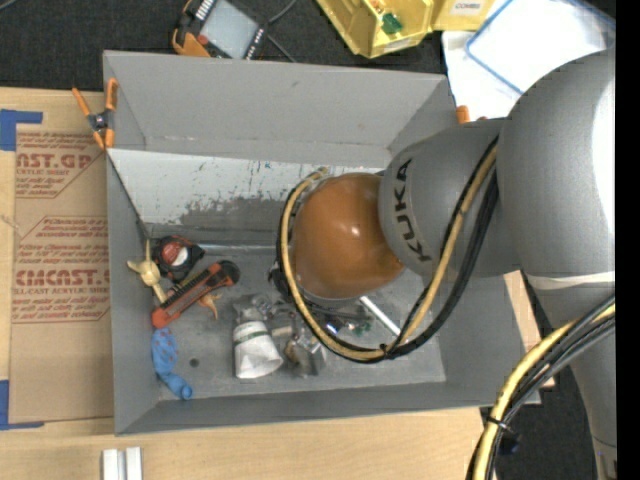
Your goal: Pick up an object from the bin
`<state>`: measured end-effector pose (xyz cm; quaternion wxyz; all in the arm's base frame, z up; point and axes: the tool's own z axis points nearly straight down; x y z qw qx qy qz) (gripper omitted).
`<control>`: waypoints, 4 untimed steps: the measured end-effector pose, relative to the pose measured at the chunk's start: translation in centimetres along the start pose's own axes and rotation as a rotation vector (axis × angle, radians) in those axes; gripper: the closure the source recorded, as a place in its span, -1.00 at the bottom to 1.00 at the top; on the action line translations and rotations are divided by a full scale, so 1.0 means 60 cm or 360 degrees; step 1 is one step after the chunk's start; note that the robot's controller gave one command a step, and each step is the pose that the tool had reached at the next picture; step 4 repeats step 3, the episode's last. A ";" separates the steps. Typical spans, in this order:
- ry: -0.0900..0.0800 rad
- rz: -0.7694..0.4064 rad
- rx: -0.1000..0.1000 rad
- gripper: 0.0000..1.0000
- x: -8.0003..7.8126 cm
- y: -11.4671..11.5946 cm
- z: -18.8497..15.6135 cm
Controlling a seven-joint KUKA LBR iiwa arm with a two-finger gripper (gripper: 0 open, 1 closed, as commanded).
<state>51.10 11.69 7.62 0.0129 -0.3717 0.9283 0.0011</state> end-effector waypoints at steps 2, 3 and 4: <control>0.0001 -0.0282 0.0003 1.00 -0.066 -0.008 -0.071; 0.0001 -0.0282 0.0003 1.00 -0.066 -0.008 -0.071; 0.0001 -0.0282 0.0003 1.00 -0.066 -0.008 -0.071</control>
Offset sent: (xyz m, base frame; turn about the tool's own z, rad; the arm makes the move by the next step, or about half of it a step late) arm 0.0310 0.0223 0.0438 -0.1789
